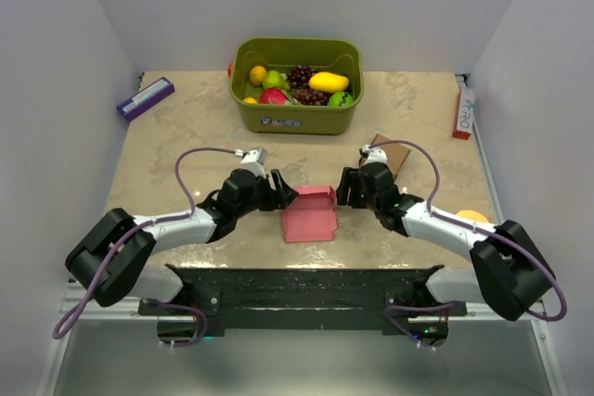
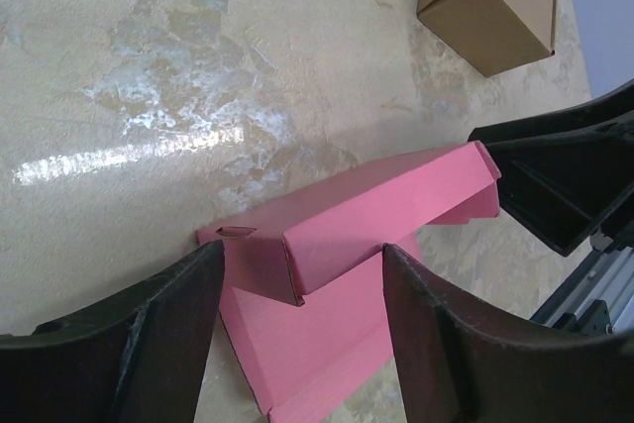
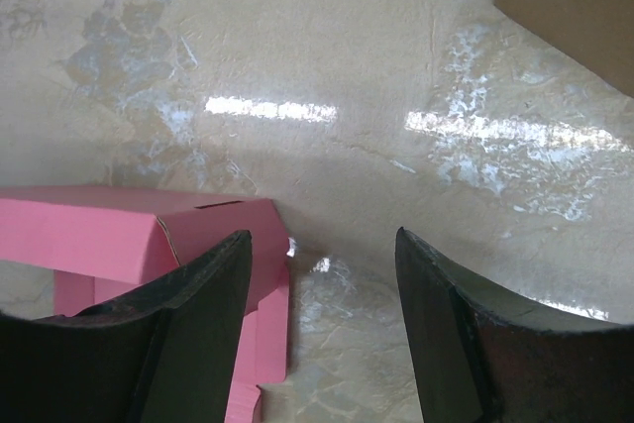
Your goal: Fold the paper box
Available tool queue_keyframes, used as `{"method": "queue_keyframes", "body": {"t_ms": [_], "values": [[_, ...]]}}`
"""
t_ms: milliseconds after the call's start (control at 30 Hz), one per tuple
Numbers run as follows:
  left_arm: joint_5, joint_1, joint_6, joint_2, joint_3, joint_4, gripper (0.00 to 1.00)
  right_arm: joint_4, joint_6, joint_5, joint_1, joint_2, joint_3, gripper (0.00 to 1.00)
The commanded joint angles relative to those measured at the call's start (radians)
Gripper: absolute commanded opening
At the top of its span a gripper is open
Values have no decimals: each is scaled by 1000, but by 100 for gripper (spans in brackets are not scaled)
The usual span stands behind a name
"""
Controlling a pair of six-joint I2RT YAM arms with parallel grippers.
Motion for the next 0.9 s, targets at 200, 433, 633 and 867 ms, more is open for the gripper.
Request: {"method": "queue_keyframes", "body": {"t_ms": [200,433,633,867], "values": [[-7,5,2,-10,27,103,73,70,-27,-29,-4,31,-20,61],[-22,19,8,27,46,89,72,79,-26,-38,-4,31,-32,61],[-25,22,22,64,55,113,72,92,-29,-51,-5,28,-44,60],[-20,22,19,96,47,138,66,98,-35,-66,-4,23,-57,60]]}}
